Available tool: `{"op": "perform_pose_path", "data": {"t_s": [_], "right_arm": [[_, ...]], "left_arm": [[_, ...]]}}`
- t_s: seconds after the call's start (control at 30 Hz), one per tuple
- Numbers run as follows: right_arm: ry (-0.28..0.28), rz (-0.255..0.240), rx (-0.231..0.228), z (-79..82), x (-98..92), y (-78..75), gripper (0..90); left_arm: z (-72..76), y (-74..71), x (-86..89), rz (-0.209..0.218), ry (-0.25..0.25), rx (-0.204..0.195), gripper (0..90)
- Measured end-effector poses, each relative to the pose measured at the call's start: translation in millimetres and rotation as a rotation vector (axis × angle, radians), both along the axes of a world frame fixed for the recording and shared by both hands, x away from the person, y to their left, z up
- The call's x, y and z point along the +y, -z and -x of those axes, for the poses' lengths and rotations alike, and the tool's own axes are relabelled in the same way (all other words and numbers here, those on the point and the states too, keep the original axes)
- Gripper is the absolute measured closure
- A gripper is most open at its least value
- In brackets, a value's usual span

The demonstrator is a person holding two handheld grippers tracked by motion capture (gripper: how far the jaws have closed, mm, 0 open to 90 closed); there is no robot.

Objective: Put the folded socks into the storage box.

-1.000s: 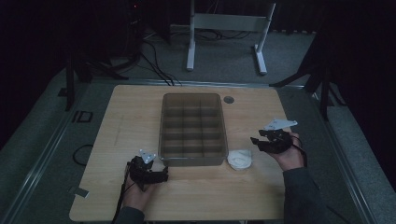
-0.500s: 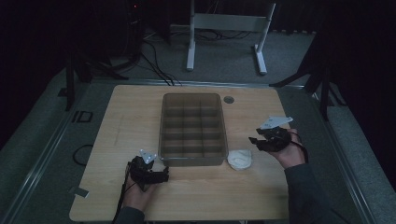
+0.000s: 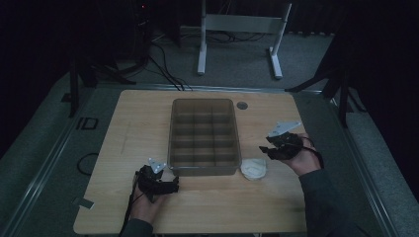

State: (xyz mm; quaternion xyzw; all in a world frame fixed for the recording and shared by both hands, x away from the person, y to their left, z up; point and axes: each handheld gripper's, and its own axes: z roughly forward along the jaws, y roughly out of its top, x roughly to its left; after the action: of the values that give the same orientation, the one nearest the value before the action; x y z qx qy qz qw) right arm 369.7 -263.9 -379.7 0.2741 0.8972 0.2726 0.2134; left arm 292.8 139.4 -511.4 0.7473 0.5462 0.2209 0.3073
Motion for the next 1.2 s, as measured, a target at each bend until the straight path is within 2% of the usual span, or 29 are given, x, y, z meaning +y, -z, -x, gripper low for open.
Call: {"op": "perform_pose_path", "data": {"t_s": [0.1, 0.57, 1.03, 1.2], "right_arm": [[-0.01, 0.025, 0.007, -1.1, 3.4, -0.6, 53.2], [-0.032, 0.063, 0.016, -3.7, 11.3, -7.2, 52.1], [-0.079, 0.118, 0.052, -3.6, 21.7, -0.2, 52.7], [-0.101, 0.132, 0.074, -4.8, 25.8, 0.5, 55.8]], "left_arm": [[0.0, 0.0, -0.2, 0.0, 0.0, 0.0, 1.0], [-0.1, 0.0, -0.5, -0.001, 0.002, 0.0, 1.0], [-0.1, 0.0, -0.8, -0.001, 0.005, 0.0, 1.0], [-0.1, 0.0, -0.9, 0.0, 0.005, 0.0, 1.0]]}}
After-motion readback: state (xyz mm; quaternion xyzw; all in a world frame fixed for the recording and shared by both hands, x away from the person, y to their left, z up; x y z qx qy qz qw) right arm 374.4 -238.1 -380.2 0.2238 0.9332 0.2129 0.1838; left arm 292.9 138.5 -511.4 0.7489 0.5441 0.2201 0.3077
